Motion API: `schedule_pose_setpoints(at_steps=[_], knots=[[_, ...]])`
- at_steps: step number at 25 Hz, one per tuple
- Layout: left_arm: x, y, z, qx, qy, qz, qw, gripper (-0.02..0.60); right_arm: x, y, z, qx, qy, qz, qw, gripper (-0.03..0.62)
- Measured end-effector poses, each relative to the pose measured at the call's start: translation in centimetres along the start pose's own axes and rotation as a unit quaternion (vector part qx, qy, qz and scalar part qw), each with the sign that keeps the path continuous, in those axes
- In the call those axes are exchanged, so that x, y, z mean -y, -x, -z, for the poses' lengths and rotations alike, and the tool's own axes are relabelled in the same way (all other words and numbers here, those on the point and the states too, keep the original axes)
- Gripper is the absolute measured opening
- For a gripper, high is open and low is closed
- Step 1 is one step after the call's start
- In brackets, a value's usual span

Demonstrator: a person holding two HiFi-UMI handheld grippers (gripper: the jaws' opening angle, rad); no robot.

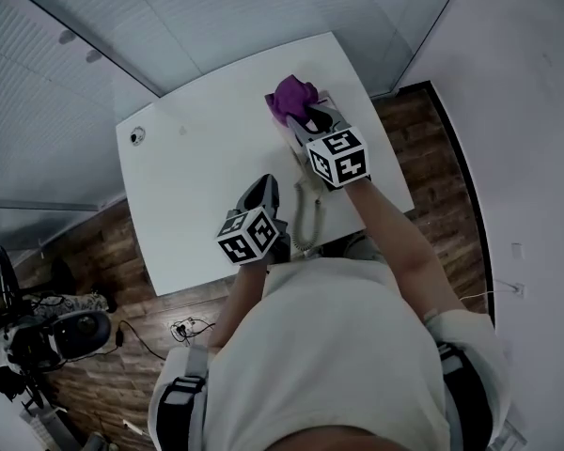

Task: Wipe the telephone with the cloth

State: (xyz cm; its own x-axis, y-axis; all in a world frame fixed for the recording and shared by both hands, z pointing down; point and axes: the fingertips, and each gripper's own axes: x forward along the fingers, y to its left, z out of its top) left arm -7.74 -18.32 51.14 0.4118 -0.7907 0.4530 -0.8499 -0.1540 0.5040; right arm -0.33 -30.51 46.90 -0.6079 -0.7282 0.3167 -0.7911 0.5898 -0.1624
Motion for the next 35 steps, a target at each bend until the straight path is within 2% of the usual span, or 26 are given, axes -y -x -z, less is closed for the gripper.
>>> schedule_pose_setpoints(at_steps=[6,15,35], knots=[[-1.9,0.0,-0.9,0.011,0.019,-0.017,0.9996,0.021,-0.5,-3.7,1.0,-0.032,0.008,-0.013,0.999,0.13],[-2.3,0.2,-1.0,0.022,0.031,-0.022,0.999,0.021,-0.8,-5.1,2.8,-0.06,0.017,-0.022,0.998,0.13],[-2.2,1.6,0.2,0.02,0.026,-0.014,0.9994,0.021,-2.6,-1.6,5.3,-0.059,0.024,-0.026,0.998,0.133]])
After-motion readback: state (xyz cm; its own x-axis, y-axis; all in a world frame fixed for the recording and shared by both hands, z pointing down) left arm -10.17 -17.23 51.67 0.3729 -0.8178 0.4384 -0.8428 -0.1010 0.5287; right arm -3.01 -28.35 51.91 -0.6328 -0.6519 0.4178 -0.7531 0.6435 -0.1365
